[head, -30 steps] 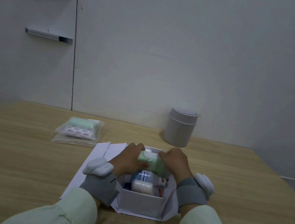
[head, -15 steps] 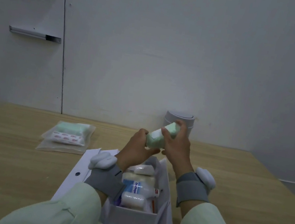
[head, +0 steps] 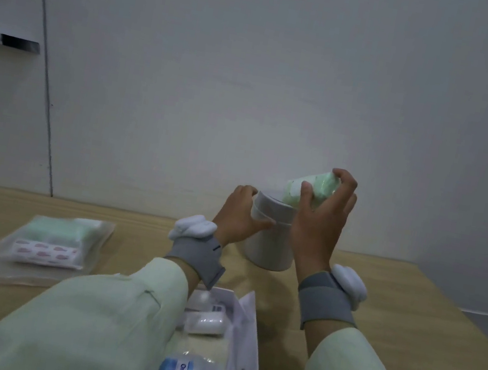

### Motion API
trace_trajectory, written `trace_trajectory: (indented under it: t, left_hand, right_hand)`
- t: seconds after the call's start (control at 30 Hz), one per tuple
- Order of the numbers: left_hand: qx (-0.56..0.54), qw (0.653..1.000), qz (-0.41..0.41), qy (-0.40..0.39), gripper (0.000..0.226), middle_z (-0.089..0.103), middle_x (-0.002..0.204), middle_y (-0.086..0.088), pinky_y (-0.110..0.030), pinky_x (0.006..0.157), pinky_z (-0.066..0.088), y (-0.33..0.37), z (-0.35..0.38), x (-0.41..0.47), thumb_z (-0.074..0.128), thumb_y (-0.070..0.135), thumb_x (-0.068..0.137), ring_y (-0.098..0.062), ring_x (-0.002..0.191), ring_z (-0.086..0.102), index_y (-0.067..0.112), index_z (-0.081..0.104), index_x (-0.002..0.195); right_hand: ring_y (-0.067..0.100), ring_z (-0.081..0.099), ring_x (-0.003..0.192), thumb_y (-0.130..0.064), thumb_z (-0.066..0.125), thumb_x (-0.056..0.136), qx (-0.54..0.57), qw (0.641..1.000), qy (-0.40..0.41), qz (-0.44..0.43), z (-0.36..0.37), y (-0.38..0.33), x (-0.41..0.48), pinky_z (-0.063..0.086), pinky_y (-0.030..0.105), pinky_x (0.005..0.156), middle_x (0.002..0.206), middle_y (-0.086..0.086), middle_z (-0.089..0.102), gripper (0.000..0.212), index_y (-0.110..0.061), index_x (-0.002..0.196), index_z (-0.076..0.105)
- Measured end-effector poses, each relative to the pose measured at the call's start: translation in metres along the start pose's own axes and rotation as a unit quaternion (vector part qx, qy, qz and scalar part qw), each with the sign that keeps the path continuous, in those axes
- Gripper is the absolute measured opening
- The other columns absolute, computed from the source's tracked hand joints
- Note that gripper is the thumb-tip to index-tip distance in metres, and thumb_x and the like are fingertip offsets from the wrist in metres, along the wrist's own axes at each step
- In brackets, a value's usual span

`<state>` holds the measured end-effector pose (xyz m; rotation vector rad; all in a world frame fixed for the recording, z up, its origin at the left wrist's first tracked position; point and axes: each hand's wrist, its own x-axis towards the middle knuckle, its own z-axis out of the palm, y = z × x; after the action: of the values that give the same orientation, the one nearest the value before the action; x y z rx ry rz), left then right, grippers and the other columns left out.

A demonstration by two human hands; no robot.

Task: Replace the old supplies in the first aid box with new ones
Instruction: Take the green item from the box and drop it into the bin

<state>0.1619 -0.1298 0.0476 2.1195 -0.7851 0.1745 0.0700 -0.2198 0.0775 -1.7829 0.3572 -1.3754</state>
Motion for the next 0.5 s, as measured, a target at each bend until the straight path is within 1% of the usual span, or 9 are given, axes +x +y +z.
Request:
trace_trajectory:
  t: [0.07, 0.13, 0.17, 0.23, 0.3, 0.37, 0.4, 0.47, 0.5]
  left_hand:
    - [-0.017, 1.000, 0.003, -0.002, 0.076, 0.038, 0.144, -0.012, -0.026, 0.102, 0.032, 0.002, 0.006, 0.014, 0.072, 0.035, 0.080, -0.024, 0.133, 0.038, 0.005, 0.034, 0.140]
    - [-0.022, 1.000, 0.005, -0.011, 0.083, 0.036, 0.148, -0.010, -0.034, 0.111, 0.031, 0.004, 0.012, 0.027, 0.073, 0.037, 0.078, -0.025, 0.136, 0.035, 0.007, 0.031, 0.143]
    - [-0.017, 1.000, 0.005, -0.017, 0.086, 0.037, 0.148, -0.009, -0.039, 0.112, 0.032, 0.004, 0.015, 0.033, 0.075, 0.039, 0.076, -0.025, 0.136, 0.036, 0.008, 0.032, 0.143]
    - [0.006, 0.999, 0.006, -0.031, 0.088, 0.043, 0.143, -0.008, -0.044, 0.109, 0.035, 0.002, 0.020, 0.041, 0.076, 0.047, 0.070, -0.027, 0.131, 0.040, 0.011, 0.037, 0.140]
    - [0.038, 0.998, 0.012, -0.043, 0.083, 0.048, 0.134, -0.007, -0.045, 0.104, 0.038, -0.001, 0.024, 0.047, 0.076, 0.051, 0.068, -0.028, 0.124, 0.042, 0.014, 0.043, 0.134]
    - [0.057, 0.997, 0.012, -0.046, 0.075, 0.049, 0.129, -0.007, -0.046, 0.101, 0.039, -0.006, 0.026, 0.052, 0.076, 0.050, 0.069, -0.028, 0.120, 0.039, 0.016, 0.045, 0.129]
    - [0.057, 0.997, 0.006, -0.048, 0.075, 0.049, 0.127, -0.008, -0.046, 0.101, 0.039, -0.007, 0.026, 0.054, 0.076, 0.050, 0.068, -0.028, 0.120, 0.038, 0.017, 0.045, 0.128]
    - [0.048, 0.997, -0.014, -0.058, 0.080, 0.045, 0.127, -0.009, -0.047, 0.102, 0.039, -0.008, 0.025, 0.056, 0.078, 0.050, 0.066, -0.029, 0.121, 0.036, 0.017, 0.042, 0.129]
    - [0.046, 0.997, -0.023, -0.063, 0.083, 0.042, 0.127, -0.009, -0.048, 0.103, 0.039, -0.008, 0.024, 0.058, 0.079, 0.050, 0.065, -0.029, 0.122, 0.035, 0.017, 0.041, 0.130]
  right_hand:
    - [0.010, 0.045, 0.095, -0.022, 0.055, 0.091, 0.001, 1.000, 0.007, -0.010, 0.005, 0.006, 0.006, 0.040, 0.025, 0.074, 0.127, 0.006, 0.043, 0.039, -0.020, 0.127, 0.040]
    - [0.010, 0.046, 0.096, -0.022, 0.055, 0.091, 0.001, 1.000, 0.008, -0.017, 0.009, 0.012, 0.012, 0.042, 0.023, 0.074, 0.127, 0.005, 0.043, 0.039, -0.021, 0.127, 0.041]
    - [0.010, 0.047, 0.096, -0.022, 0.055, 0.091, 0.001, 1.000, 0.007, -0.020, 0.011, 0.015, 0.014, 0.042, 0.021, 0.073, 0.126, 0.005, 0.043, 0.039, -0.022, 0.127, 0.041]
    - [0.010, 0.048, 0.096, -0.023, 0.056, 0.091, 0.004, 1.000, 0.011, -0.029, 0.012, 0.019, 0.019, 0.040, 0.012, 0.068, 0.126, 0.004, 0.044, 0.039, -0.022, 0.127, 0.041]
    - [0.008, 0.047, 0.095, -0.023, 0.056, 0.091, 0.007, 0.999, 0.027, -0.037, 0.012, 0.022, 0.024, 0.037, 0.006, 0.068, 0.125, 0.004, 0.045, 0.039, -0.021, 0.127, 0.042]
    - [0.006, 0.046, 0.095, -0.023, 0.057, 0.090, 0.016, 0.998, 0.046, -0.040, 0.009, 0.025, 0.027, 0.039, 0.009, 0.070, 0.125, 0.003, 0.045, 0.039, -0.020, 0.127, 0.043]
    - [0.006, 0.046, 0.095, -0.024, 0.057, 0.090, 0.020, 0.997, 0.053, -0.043, 0.008, 0.026, 0.028, 0.039, 0.009, 0.071, 0.125, 0.003, 0.045, 0.039, -0.020, 0.127, 0.043]
    - [0.009, 0.049, 0.097, -0.025, 0.056, 0.091, 0.019, 0.996, 0.061, -0.058, 0.006, 0.028, 0.028, 0.042, 0.008, 0.073, 0.125, 0.004, 0.045, 0.039, -0.020, 0.128, 0.044]
    - [0.011, 0.051, 0.099, -0.025, 0.056, 0.091, 0.014, 0.996, 0.063, -0.064, 0.006, 0.030, 0.028, 0.045, 0.009, 0.074, 0.124, 0.004, 0.044, 0.039, -0.021, 0.128, 0.045]
